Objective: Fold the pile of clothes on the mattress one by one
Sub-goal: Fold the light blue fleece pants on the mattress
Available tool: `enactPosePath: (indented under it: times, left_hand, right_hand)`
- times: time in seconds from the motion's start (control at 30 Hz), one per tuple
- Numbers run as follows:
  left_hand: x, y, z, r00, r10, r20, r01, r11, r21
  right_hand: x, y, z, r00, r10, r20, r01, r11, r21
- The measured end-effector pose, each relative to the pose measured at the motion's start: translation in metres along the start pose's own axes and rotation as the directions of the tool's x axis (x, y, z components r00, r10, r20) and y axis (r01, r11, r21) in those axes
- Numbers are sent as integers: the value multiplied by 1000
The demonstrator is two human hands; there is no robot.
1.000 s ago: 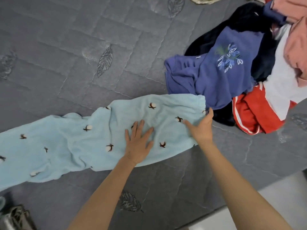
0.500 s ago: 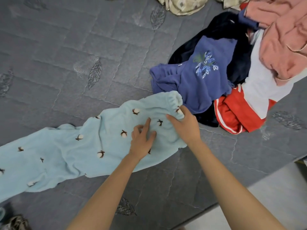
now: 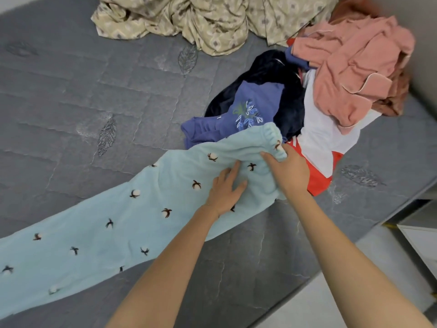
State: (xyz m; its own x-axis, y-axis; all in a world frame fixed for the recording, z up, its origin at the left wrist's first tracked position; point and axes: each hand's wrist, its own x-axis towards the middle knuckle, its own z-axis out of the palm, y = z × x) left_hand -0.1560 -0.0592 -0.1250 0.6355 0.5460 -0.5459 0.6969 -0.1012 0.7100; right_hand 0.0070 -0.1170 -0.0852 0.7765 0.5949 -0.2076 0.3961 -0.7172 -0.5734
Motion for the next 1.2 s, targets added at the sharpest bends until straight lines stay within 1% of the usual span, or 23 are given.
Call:
enactPosePath:
  times: [0.03, 0.1, 0.13, 0.2, 0.33, 0.37, 0.43, 0.5, 0.53, 0.63, 0.73, 0.87, 0.97, 1.13, 1.2]
  left_hand:
    - [1, -3, 3, 1000, 2, -27, 1, 995, 101]
    - [-1, -12, 8, 992, 11, -126, 29, 949, 313]
    - [-1, -17, 10, 985, 17, -173, 49, 928, 370]
    - [-1, -26, 11, 975, 2, -223, 91, 911, 402]
    - [-2, -47, 6, 960, -62, -273, 180, 884, 431]
    - [-4, -52, 4, 955, -71, -287, 198, 875, 441]
    - [-10, -64, 1, 946, -74, -316, 224, 854, 470]
    - [-19, -77, -5, 928, -53, -368, 243, 836, 493]
    - [-25, -85, -8, 922, -47, -384, 254, 823, 508]
    - [-46, -115, -22, 908, -74, -413, 301, 801, 517]
    - [-71, -150, -41, 875, -144, -462, 381, 793, 475]
    - [-109, -202, -71, 835, -221, -504, 470, 762, 445]
    - [-140, -244, -90, 790, -258, -556, 520, 762, 386]
    - [-190, -301, -113, 721, -344, -602, 588, 763, 268]
    - [-208, -323, -122, 697, -380, -608, 619, 747, 242]
  right_hand:
    - [1, 2, 2, 1000, 11, 13, -11, 1000, -12]
    - [2, 3, 7, 999, 21, 31, -20, 999, -31]
    - [1, 3, 9, 999, 25, 29, -24, 999, -40]
    - [1, 5, 13, 999, 29, 16, -28, 998, -62]
    - [2, 13, 21, 998, 52, 23, -50, 996, -75]
    - [2, 15, 24, 999, 33, 8, -32, 996, -85]
    - [-2, 17, 34, 996, -37, -76, 25, 989, -148]
    - [-13, 11, 48, 971, -174, -162, 135, 965, -224]
    - [-20, 7, 57, 951, -266, -159, 217, 938, -270]
    - [-45, -11, 89, 888, -459, -19, 422, 831, -362]
    - [-73, -29, 125, 818, -564, 109, 559, 738, -379]
    - [-110, -55, 167, 788, -566, 242, 616, 718, -326]
    - [-137, -74, 191, 759, -566, 322, 649, 700, -297]
    - [-181, -103, 227, 717, -542, 439, 684, 670, -289]
    - [-197, -116, 244, 697, -545, 466, 703, 648, -294]
